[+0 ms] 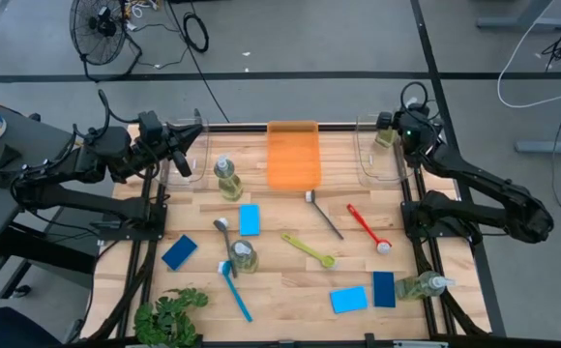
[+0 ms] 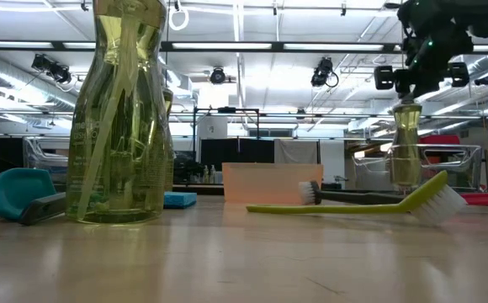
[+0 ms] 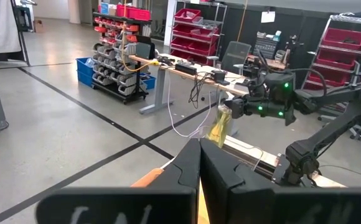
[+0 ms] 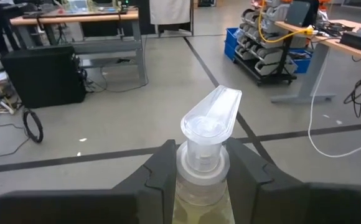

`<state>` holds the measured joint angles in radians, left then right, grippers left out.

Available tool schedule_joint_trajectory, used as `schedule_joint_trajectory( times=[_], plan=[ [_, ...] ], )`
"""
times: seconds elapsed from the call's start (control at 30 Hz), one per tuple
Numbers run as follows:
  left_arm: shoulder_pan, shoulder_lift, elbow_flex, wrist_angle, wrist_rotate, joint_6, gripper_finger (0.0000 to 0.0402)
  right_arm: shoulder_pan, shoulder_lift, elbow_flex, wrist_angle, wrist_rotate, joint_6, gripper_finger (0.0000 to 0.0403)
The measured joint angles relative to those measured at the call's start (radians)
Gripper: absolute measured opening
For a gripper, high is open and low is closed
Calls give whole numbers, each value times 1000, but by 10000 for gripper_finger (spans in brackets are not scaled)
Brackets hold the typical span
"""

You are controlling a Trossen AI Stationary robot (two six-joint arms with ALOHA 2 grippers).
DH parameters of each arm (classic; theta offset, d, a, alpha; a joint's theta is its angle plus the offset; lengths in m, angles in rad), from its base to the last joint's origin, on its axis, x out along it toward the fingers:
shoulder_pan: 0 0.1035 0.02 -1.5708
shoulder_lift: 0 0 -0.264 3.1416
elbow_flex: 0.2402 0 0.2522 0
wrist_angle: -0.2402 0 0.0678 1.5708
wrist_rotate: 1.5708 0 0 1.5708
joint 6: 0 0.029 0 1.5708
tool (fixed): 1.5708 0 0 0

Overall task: Pick & Place Kitchen Sink Supplies
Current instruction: Put the yellow dish soap into the right transparent bin

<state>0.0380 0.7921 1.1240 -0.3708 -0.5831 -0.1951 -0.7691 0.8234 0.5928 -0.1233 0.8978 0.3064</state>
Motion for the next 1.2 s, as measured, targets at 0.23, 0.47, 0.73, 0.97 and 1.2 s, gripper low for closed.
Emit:
schedule_joint_trajectory(
  times=[0.23, 0.47, 0.73, 0.97, 1.2],
  plan=[
    [0, 0, 0, 0, 0, 0, 12, -24, 33, -7, 30, -1, 0, 97],
    [0, 0, 0, 0, 0, 0, 12, -40, 73, -7, 39, 0, 3, 97],
    [0, 0, 0, 0, 0, 0, 12, -40, 74, -7, 45, 9, 3, 97],
    [0, 0, 0, 0, 0, 0, 12, -40, 74, -7, 44, 11, 1, 108],
    [0, 0, 0, 0, 0, -2, 12, -40, 74, -7, 41, 12, -2, 133]
  ],
)
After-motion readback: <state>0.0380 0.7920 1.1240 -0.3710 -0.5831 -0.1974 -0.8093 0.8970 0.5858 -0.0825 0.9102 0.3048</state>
